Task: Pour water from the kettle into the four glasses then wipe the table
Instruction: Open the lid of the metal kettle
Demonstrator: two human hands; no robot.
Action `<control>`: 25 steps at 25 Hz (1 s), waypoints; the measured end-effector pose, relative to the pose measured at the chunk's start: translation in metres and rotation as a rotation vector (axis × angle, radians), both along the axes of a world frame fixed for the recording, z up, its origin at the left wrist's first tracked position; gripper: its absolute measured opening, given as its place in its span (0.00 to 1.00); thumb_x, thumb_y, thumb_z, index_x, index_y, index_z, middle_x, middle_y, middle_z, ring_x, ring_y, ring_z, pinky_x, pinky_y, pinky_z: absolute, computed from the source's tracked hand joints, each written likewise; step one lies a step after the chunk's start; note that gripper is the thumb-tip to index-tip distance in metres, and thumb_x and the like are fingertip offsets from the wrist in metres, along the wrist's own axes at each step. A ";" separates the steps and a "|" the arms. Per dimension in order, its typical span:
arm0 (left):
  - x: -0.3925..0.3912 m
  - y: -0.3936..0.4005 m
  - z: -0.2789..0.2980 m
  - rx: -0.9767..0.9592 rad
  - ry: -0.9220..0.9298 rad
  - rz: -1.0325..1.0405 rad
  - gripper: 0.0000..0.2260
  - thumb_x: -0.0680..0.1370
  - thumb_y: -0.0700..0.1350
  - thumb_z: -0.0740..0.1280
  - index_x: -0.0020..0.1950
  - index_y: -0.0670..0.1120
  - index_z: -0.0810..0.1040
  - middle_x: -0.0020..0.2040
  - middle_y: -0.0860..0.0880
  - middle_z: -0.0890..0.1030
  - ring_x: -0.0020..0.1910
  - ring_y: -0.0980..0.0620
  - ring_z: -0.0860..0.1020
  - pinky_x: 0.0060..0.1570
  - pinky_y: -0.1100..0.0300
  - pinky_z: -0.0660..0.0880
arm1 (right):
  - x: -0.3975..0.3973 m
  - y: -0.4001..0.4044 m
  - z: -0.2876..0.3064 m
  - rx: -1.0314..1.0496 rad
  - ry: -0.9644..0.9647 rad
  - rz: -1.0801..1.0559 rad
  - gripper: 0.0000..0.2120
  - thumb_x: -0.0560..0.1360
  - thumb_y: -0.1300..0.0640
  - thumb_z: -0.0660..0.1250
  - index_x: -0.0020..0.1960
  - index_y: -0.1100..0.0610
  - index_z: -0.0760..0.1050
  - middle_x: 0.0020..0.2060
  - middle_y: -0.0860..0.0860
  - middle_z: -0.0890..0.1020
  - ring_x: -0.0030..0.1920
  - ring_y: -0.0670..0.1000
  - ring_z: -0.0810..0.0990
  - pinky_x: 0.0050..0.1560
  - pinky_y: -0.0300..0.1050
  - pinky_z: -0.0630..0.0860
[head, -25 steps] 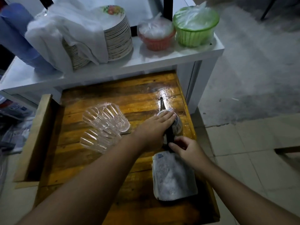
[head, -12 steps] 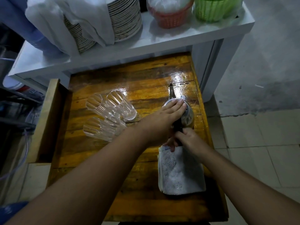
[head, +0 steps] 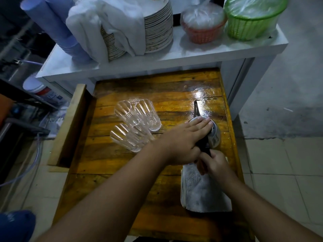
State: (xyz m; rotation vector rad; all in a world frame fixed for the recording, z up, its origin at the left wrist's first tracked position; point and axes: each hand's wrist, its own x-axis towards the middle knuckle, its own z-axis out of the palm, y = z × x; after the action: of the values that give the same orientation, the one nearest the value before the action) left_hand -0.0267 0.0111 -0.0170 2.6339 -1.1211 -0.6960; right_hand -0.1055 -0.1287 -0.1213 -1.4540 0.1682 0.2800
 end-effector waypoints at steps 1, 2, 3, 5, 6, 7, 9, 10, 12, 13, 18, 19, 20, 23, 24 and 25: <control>-0.007 0.008 0.004 -0.023 -0.013 0.005 0.35 0.76 0.49 0.55 0.81 0.50 0.45 0.82 0.51 0.45 0.79 0.56 0.42 0.76 0.54 0.44 | -0.005 0.003 0.006 0.011 0.003 0.008 0.20 0.71 0.46 0.66 0.30 0.61 0.75 0.24 0.58 0.73 0.26 0.55 0.71 0.27 0.45 0.69; -0.016 0.015 0.008 -0.053 -0.027 0.014 0.35 0.76 0.50 0.54 0.81 0.50 0.45 0.82 0.51 0.46 0.79 0.56 0.42 0.76 0.54 0.44 | -0.010 0.006 0.014 0.018 0.004 0.019 0.20 0.71 0.43 0.65 0.29 0.58 0.75 0.24 0.57 0.73 0.27 0.54 0.72 0.28 0.45 0.69; -0.024 0.026 0.012 -0.091 -0.047 0.024 0.35 0.76 0.51 0.53 0.81 0.50 0.46 0.82 0.51 0.46 0.79 0.56 0.42 0.76 0.53 0.45 | -0.017 0.011 0.023 0.025 -0.004 0.032 0.20 0.70 0.42 0.65 0.29 0.56 0.76 0.24 0.57 0.72 0.28 0.52 0.73 0.30 0.44 0.70; -0.040 0.045 0.022 -0.166 -0.073 0.043 0.34 0.75 0.51 0.52 0.82 0.50 0.47 0.82 0.51 0.47 0.79 0.56 0.42 0.76 0.54 0.44 | -0.029 0.022 0.039 0.071 -0.010 0.036 0.25 0.69 0.37 0.66 0.29 0.58 0.76 0.25 0.61 0.72 0.30 0.51 0.74 0.33 0.42 0.72; -0.047 0.055 0.026 -0.191 -0.074 0.050 0.34 0.75 0.51 0.52 0.82 0.50 0.47 0.82 0.52 0.47 0.79 0.57 0.41 0.76 0.54 0.44 | -0.035 0.029 0.046 0.097 -0.013 0.053 0.26 0.68 0.35 0.66 0.27 0.57 0.75 0.25 0.61 0.72 0.31 0.52 0.73 0.34 0.45 0.72; -0.054 0.066 0.031 -0.203 -0.072 0.057 0.35 0.75 0.51 0.52 0.82 0.50 0.47 0.82 0.52 0.47 0.79 0.58 0.40 0.76 0.54 0.43 | -0.041 0.037 0.051 0.106 -0.019 0.085 0.27 0.69 0.33 0.65 0.26 0.55 0.74 0.25 0.60 0.72 0.30 0.54 0.73 0.35 0.48 0.71; -0.065 0.090 0.040 -0.209 -0.088 0.061 0.35 0.74 0.51 0.53 0.82 0.51 0.47 0.82 0.53 0.47 0.79 0.59 0.39 0.76 0.53 0.44 | -0.052 0.059 0.060 0.108 -0.007 0.129 0.29 0.70 0.30 0.64 0.25 0.54 0.74 0.24 0.59 0.73 0.29 0.56 0.72 0.36 0.52 0.69; -0.070 0.101 0.044 -0.209 -0.099 0.059 0.35 0.74 0.51 0.54 0.82 0.51 0.47 0.82 0.54 0.47 0.78 0.60 0.39 0.76 0.52 0.45 | -0.057 0.069 0.063 0.114 0.030 0.129 0.31 0.68 0.28 0.64 0.25 0.56 0.74 0.24 0.60 0.73 0.29 0.56 0.72 0.36 0.54 0.68; -0.081 0.123 0.052 -0.220 -0.104 0.059 0.35 0.75 0.50 0.55 0.82 0.52 0.47 0.82 0.54 0.47 0.78 0.61 0.39 0.76 0.54 0.43 | -0.068 0.090 0.071 0.084 0.076 0.155 0.34 0.65 0.26 0.63 0.26 0.58 0.73 0.25 0.61 0.73 0.30 0.58 0.72 0.36 0.54 0.68; -0.087 0.136 0.055 -0.230 -0.101 0.067 0.36 0.75 0.50 0.55 0.82 0.52 0.47 0.82 0.55 0.47 0.78 0.61 0.39 0.75 0.56 0.43 | -0.073 0.103 0.075 0.052 0.086 0.171 0.35 0.65 0.25 0.62 0.25 0.58 0.74 0.25 0.62 0.73 0.29 0.59 0.72 0.36 0.53 0.68; -0.100 0.193 0.055 -0.284 -0.063 0.116 0.36 0.74 0.50 0.57 0.81 0.52 0.50 0.81 0.57 0.48 0.78 0.63 0.39 0.75 0.59 0.43 | -0.084 0.161 0.084 -0.021 0.188 0.154 0.36 0.64 0.23 0.61 0.24 0.57 0.75 0.24 0.59 0.75 0.30 0.59 0.76 0.40 0.57 0.70; -0.099 0.202 0.053 -0.298 -0.048 0.127 0.35 0.74 0.50 0.56 0.81 0.53 0.50 0.81 0.57 0.48 0.78 0.63 0.40 0.75 0.57 0.45 | -0.084 0.170 0.084 -0.029 0.196 0.152 0.35 0.65 0.24 0.61 0.24 0.57 0.75 0.23 0.58 0.75 0.30 0.59 0.76 0.41 0.59 0.71; -0.097 0.211 0.052 -0.314 -0.036 0.134 0.35 0.73 0.51 0.55 0.81 0.53 0.51 0.81 0.57 0.49 0.78 0.63 0.40 0.76 0.56 0.47 | -0.083 0.179 0.086 -0.033 0.200 0.159 0.35 0.66 0.24 0.61 0.23 0.56 0.74 0.22 0.57 0.75 0.30 0.59 0.76 0.41 0.60 0.71; -0.091 0.231 0.048 -0.342 -0.013 0.159 0.35 0.73 0.51 0.52 0.81 0.53 0.52 0.81 0.58 0.50 0.78 0.64 0.41 0.75 0.58 0.47 | -0.077 0.201 0.094 -0.037 0.217 0.164 0.35 0.69 0.27 0.59 0.23 0.58 0.73 0.21 0.59 0.72 0.30 0.62 0.74 0.39 0.62 0.71; -0.089 0.236 0.046 -0.344 0.004 0.167 0.34 0.73 0.51 0.53 0.81 0.53 0.52 0.81 0.59 0.50 0.77 0.65 0.41 0.75 0.60 0.46 | -0.075 0.206 0.097 -0.036 0.227 0.157 0.35 0.69 0.28 0.59 0.23 0.58 0.73 0.21 0.60 0.72 0.29 0.62 0.74 0.39 0.61 0.70; -0.086 0.240 0.046 -0.349 0.023 0.170 0.34 0.73 0.50 0.53 0.81 0.54 0.52 0.81 0.59 0.50 0.77 0.66 0.41 0.74 0.63 0.44 | -0.073 0.210 0.100 -0.043 0.237 0.154 0.35 0.70 0.29 0.59 0.24 0.59 0.73 0.21 0.60 0.72 0.29 0.62 0.74 0.39 0.59 0.70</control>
State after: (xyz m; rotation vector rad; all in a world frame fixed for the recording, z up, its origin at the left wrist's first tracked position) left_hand -0.1127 0.2516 0.0287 2.3804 -0.9034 -0.4488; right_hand -0.1782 0.0815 -0.0218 -1.4758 0.2561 0.5780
